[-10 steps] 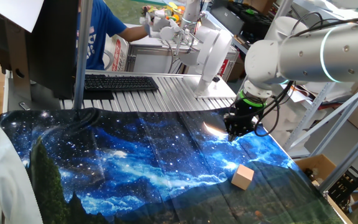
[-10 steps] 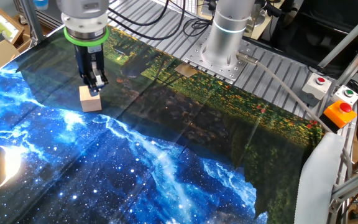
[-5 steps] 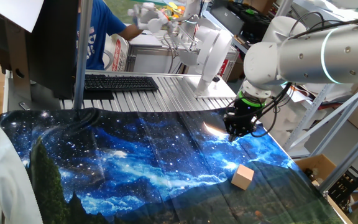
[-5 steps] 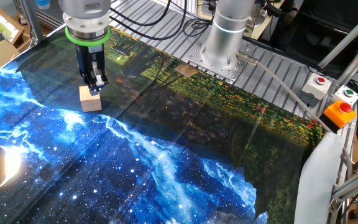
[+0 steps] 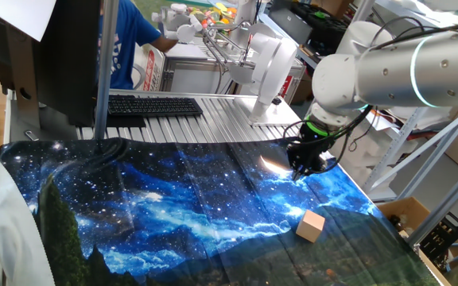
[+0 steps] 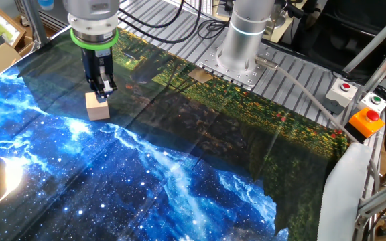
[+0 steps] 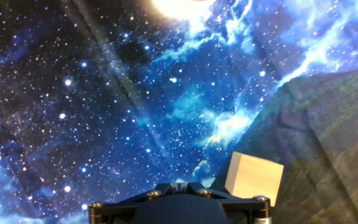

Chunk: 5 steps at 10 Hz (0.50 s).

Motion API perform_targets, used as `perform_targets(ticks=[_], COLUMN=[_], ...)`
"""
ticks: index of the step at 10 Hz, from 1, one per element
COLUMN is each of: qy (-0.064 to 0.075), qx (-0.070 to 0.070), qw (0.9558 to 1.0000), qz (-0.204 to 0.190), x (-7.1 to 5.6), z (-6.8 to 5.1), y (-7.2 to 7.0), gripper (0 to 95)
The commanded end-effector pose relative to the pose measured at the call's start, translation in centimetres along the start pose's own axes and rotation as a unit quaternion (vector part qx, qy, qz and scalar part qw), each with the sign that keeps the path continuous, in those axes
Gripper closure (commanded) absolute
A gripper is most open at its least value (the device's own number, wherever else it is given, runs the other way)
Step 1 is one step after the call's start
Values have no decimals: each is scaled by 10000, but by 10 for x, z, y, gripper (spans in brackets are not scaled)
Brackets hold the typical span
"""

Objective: Pick up the small block on the left and move it to the right

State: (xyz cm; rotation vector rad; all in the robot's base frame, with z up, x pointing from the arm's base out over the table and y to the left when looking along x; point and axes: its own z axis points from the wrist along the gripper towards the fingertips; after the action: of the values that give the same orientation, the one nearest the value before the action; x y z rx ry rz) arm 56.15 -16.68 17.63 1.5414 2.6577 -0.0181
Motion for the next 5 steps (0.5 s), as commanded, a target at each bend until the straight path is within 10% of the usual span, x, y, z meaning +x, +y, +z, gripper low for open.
perform_targets(ticks=[1,5], qy=[186,309], qx=[500,452], qw=[9986,9939], qz=[26,-961], x=[-1,-2], z=[1,-1], y=[2,1], gripper=[950,950])
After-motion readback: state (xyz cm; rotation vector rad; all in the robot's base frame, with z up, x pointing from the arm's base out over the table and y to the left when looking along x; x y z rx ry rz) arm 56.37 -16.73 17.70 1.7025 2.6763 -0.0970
